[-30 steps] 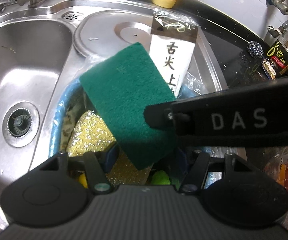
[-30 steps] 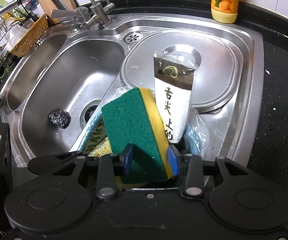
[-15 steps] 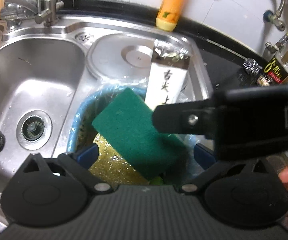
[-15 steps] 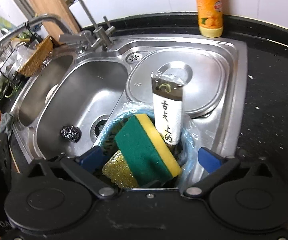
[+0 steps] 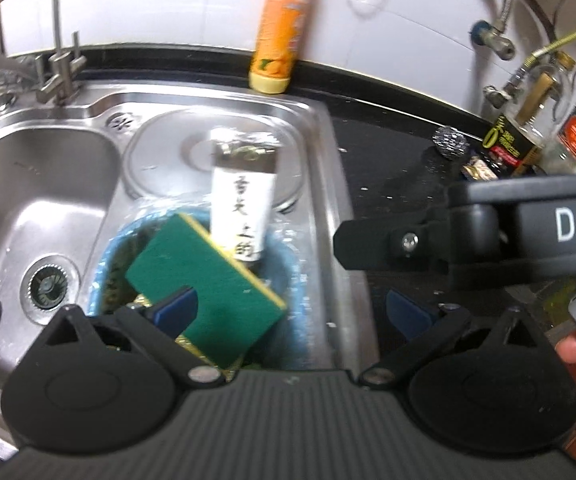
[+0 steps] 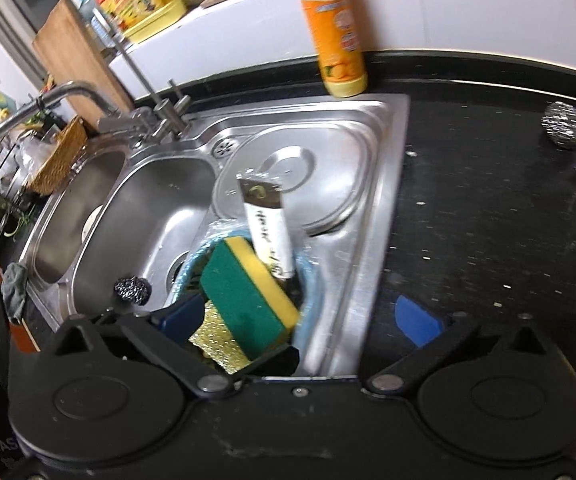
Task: Collect trash
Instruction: 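Move both tools to the clear plastic cup beside the bin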
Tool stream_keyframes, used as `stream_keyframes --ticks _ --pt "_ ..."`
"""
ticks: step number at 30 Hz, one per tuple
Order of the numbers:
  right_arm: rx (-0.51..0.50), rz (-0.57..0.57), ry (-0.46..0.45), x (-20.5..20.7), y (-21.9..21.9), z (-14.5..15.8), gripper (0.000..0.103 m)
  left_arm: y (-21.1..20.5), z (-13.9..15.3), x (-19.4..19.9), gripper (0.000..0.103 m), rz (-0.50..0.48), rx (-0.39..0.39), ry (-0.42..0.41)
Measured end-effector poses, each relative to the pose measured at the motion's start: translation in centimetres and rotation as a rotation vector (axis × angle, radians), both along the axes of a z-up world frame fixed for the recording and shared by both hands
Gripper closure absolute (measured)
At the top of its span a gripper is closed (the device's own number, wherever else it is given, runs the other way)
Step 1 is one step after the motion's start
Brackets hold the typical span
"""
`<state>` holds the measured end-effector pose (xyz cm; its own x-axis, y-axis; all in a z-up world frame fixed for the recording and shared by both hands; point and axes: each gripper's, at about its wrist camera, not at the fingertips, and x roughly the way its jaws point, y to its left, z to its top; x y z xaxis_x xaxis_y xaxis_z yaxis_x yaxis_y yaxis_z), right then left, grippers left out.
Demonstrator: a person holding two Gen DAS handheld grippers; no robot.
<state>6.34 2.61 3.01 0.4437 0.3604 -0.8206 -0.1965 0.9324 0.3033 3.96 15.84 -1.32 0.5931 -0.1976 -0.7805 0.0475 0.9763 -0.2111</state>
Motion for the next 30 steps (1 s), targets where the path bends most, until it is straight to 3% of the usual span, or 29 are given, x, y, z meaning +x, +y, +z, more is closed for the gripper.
stream_keyframes --ticks 9,19,24,30 --pt "-0.012 -0.094 0.036 -1.0 -5.6 0.7 0.000 -4.6 1.0 0.3 0.000 -0.065 0.019 -0.021" --pt "-0.040 -0.259 -0.036 -2.5 -12.5 1.5 0.000 -9.8 1.7 1.2 0.000 -0.116 0.074 -0.043" --pt "0.036 -0.271 -0.084 -3.3 -15.7 1.4 0.000 -12.2 1.5 1.7 0.000 -0.140 0.100 -0.035" --pt "-0.017 -0.172 -0.112 -3.6 -17.4 0.7 0.000 -14.3 0.7 1.6 0.000 -0.174 0.129 -0.022"
